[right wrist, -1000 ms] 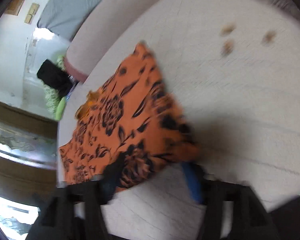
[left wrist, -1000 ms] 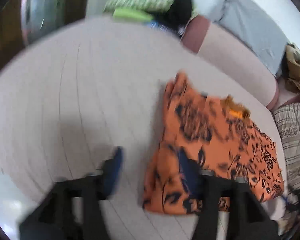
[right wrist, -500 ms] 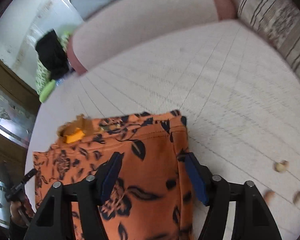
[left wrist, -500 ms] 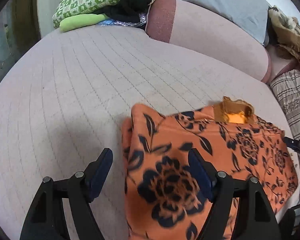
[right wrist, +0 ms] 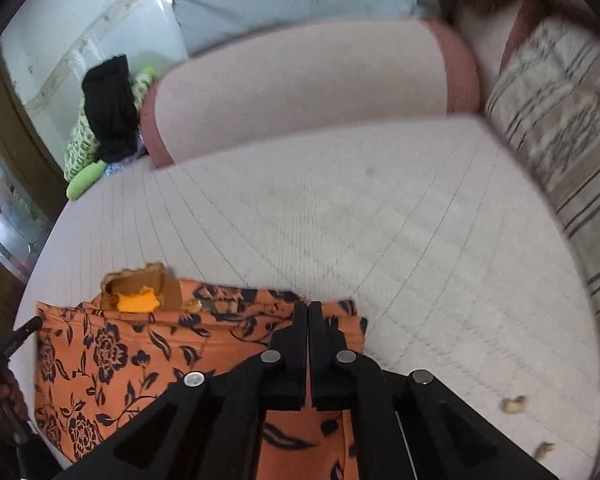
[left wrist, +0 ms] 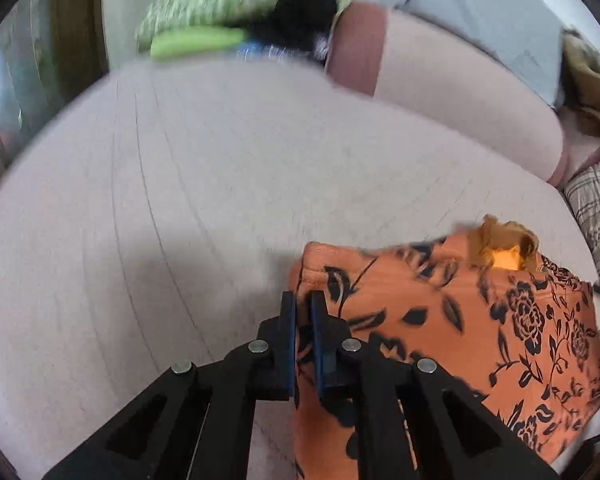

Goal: Fold small clothes

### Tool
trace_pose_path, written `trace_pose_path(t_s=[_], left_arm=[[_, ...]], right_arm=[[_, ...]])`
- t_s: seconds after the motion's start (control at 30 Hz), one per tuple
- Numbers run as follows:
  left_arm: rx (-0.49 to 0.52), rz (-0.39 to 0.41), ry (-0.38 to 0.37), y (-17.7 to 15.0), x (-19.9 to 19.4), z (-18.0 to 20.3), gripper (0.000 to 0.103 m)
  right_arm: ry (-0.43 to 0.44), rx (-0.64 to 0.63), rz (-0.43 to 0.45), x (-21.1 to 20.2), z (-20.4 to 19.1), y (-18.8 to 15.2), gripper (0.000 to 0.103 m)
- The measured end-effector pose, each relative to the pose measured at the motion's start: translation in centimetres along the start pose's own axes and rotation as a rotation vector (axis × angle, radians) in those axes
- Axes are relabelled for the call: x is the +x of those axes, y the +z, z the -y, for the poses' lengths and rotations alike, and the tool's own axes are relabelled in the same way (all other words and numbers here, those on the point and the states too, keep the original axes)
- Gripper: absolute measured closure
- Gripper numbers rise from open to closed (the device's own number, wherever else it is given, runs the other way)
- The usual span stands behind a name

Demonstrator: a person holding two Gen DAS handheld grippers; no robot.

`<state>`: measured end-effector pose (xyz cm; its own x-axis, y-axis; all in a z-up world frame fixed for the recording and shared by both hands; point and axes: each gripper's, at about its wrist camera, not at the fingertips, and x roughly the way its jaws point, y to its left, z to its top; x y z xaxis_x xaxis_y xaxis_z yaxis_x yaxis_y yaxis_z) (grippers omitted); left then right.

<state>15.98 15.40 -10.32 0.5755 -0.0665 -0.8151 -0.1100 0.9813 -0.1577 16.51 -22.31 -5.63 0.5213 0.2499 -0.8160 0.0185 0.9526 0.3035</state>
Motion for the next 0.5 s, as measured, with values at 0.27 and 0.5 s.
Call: trace_pose_path(t_s=[0.27, 0.5], left_arm=[[0.028, 0.114, -0.045, 0.0, -3.6, 0.2, 0.041], [0.069, 0.027, -0.039, -0.6, -1.6, 0.9, 0.042]], right_arm=[[0.056, 0.156, 0.109, -3.1, 3.1, -2.0, 0.005], [0.041, 0.040, -0.026, 0.7, 1.1, -1.5, 0.026]])
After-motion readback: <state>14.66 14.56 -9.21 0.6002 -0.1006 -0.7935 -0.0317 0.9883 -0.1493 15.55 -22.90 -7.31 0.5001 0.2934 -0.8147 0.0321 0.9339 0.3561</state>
